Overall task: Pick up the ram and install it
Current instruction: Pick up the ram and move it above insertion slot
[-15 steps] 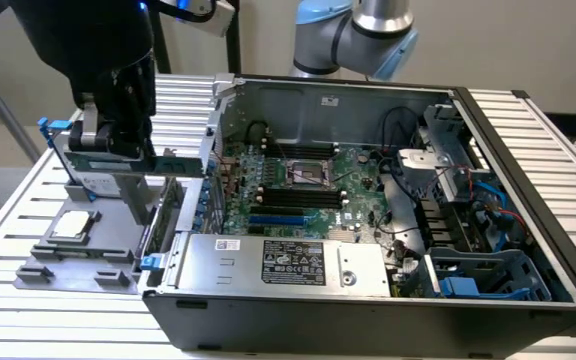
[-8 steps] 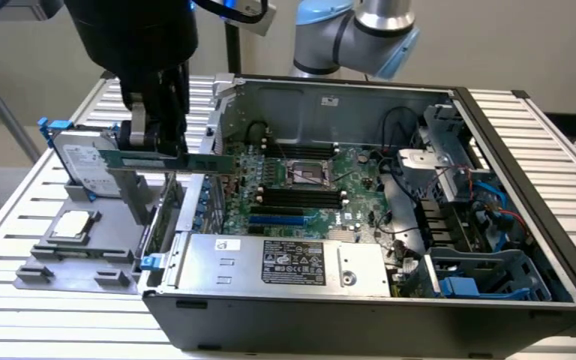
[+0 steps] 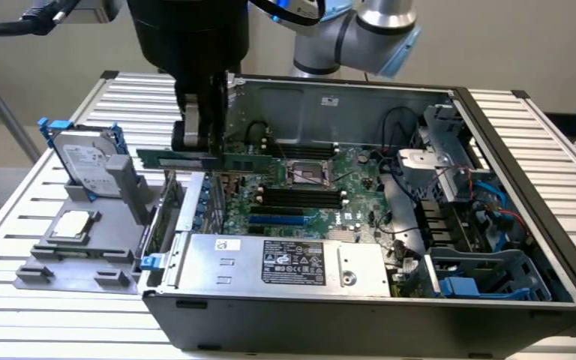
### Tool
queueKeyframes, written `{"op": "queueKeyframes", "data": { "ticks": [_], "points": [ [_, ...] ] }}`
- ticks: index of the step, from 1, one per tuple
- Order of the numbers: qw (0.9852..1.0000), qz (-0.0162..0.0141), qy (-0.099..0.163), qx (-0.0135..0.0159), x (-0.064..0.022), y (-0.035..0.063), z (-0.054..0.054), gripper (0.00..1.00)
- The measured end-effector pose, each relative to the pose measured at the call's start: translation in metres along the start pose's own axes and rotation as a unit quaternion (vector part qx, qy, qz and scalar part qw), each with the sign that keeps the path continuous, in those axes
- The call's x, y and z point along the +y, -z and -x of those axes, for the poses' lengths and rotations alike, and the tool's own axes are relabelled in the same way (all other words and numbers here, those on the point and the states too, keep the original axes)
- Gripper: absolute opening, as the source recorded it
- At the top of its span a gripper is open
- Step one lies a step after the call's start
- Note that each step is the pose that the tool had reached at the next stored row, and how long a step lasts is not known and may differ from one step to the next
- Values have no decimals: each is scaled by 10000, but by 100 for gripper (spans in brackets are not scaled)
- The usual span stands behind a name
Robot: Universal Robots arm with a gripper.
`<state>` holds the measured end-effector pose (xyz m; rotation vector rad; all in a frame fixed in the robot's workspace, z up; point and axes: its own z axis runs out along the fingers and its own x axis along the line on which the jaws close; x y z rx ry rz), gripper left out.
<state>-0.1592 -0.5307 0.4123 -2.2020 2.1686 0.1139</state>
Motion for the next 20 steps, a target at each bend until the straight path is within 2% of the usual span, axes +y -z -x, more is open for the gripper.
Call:
{"op": "queueKeyframes", "data": {
  "ticks": [9, 20],
  "points": [
    [10000, 1, 0, 0, -390, -26, 122, 14],
    [10000, 1, 0, 8, -794, -124, 405, 14]
  ]
}}
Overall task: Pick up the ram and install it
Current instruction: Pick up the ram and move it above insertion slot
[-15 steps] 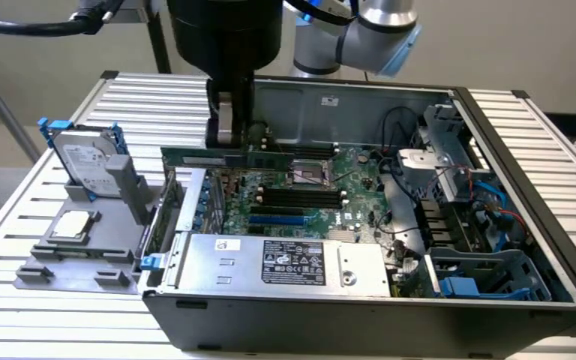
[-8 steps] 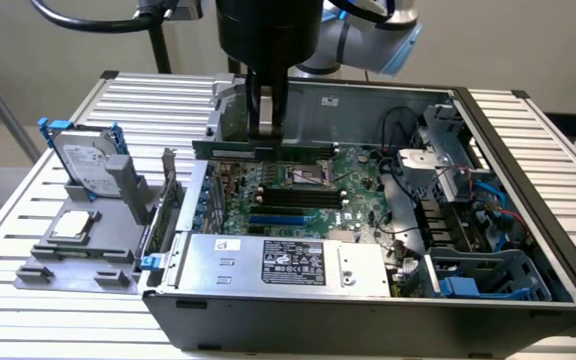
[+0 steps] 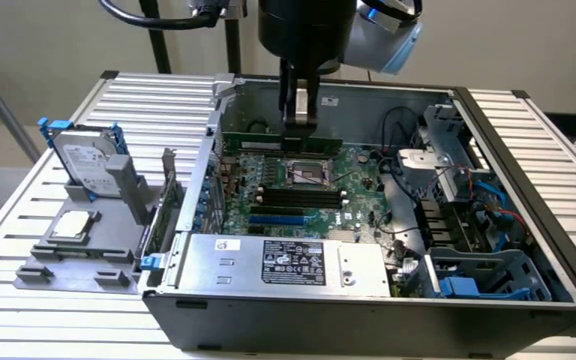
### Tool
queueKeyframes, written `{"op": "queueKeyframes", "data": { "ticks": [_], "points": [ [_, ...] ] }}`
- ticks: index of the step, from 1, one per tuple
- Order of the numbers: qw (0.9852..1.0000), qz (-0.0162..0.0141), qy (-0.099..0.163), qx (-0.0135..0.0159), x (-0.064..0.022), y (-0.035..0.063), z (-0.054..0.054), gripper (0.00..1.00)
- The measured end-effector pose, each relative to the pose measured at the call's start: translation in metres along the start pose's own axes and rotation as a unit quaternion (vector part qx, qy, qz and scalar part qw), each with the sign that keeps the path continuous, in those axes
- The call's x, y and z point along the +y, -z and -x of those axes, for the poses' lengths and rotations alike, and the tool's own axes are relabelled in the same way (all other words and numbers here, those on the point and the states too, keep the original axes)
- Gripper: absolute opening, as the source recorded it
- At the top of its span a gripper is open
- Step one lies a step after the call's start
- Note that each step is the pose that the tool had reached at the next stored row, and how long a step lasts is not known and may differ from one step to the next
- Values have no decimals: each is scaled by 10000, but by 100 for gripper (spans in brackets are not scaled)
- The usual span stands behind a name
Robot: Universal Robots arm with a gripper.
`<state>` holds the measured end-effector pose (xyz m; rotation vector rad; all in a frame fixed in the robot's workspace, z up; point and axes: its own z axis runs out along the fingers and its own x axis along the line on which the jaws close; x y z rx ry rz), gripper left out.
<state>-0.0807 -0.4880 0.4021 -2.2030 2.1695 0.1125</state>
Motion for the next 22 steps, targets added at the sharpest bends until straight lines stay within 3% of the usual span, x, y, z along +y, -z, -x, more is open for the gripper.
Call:
{"op": "queueKeyframes", "data": {
  "ticks": [9, 16, 19, 22],
  "points": [
    [10000, 0, 0, 17, -278, -125, 301, 14],
    [10000, 1, -1, 30, -447, -193, 550, 14],
    [10000, 24, -3, 33, -518, -195, 569, 14],
    [10000, 33, -4, 33, -521, -195, 569, 14]
  ]
}}
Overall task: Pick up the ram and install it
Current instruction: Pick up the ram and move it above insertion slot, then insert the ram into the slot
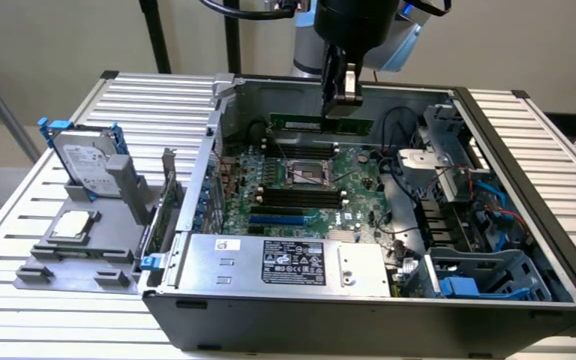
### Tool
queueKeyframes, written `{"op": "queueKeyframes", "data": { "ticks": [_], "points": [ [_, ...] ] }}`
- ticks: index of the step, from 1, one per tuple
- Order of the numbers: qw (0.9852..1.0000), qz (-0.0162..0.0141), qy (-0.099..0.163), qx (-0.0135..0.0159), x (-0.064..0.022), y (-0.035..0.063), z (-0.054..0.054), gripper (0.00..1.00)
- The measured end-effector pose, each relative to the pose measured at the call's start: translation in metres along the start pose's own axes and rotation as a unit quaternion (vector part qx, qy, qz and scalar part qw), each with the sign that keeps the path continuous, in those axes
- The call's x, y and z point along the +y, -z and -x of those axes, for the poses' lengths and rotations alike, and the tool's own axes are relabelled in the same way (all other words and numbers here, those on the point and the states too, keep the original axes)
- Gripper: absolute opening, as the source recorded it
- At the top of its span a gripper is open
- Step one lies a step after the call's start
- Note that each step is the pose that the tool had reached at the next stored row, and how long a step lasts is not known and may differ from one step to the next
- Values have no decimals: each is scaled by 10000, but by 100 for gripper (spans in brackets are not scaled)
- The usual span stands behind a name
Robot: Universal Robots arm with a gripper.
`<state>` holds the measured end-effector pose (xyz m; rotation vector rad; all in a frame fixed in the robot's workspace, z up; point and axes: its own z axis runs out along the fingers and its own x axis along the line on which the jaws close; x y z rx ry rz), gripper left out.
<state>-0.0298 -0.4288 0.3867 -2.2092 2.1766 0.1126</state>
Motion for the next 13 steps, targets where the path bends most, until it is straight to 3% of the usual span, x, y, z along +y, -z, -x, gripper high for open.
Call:
{"op": "queueKeyframes", "data": {
  "ticks": [13],
  "points": [
    [10000, 0, 0, 0, -2, -8, 0, 14]
  ]
}}
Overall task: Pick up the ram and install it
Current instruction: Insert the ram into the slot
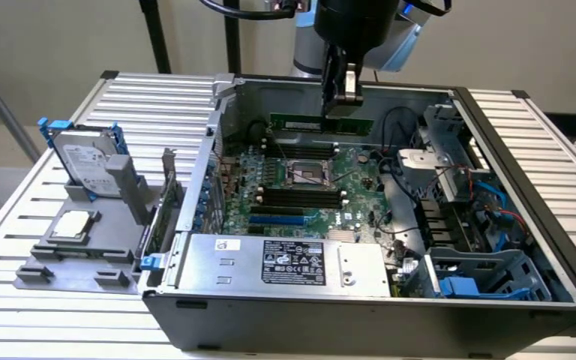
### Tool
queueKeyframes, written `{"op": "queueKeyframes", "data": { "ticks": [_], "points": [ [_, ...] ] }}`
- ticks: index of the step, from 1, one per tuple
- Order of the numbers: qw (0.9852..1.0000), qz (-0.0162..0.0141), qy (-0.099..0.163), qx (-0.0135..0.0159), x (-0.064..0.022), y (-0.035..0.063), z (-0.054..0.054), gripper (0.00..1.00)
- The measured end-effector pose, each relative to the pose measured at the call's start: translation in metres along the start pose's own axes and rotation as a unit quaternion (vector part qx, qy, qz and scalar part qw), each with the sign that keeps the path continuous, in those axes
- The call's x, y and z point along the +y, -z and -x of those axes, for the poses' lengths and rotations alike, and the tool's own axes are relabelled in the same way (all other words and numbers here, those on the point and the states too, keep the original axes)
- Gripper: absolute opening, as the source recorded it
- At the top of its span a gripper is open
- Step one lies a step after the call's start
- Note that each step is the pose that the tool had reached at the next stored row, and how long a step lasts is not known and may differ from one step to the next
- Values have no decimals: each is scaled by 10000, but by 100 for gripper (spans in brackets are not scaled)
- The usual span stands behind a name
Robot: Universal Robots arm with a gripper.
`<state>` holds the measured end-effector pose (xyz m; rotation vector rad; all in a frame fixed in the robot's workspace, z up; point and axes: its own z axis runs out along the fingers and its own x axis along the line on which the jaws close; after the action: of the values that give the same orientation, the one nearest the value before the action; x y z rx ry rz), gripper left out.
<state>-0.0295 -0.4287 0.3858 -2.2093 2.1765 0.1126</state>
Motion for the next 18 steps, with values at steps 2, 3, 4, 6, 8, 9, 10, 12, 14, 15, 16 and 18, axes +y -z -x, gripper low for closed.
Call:
{"op": "queueKeyframes", "data": {
  "ticks": [2, 3, 4, 6, 8, 9, 10, 12, 14, 15, 16, 18],
  "points": [
    [10000, -1, 0, 1, -1, -35, 10, 14],
    [10000, -1, 0, 0, -2, -54, 15, 14],
    [10000, -1, 0, 0, -2, -73, 21, 14],
    [10000, -1, 0, 0, -1, -110, 34, 14],
    [10000, -1, 0, 0, 0, -149, 47, 14],
    [10000, -1, 0, 0, 0, -167, 54, 14],
    [10000, -1, 0, 0, 0, -186, 60, 14],
    [10000, -1, 0, -1, 1, -223, 71, 14],
    [10000, -1, 0, -1, 3, -261, 82, 14],
    [10000, -2, 0, -1, 4, -280, 87, 14],
    [10000, -1, 0, 0, 4, -297, 87, 14],
    [10000, -1, 1, 1, 4, -334, 84, 14]
  ]
}}
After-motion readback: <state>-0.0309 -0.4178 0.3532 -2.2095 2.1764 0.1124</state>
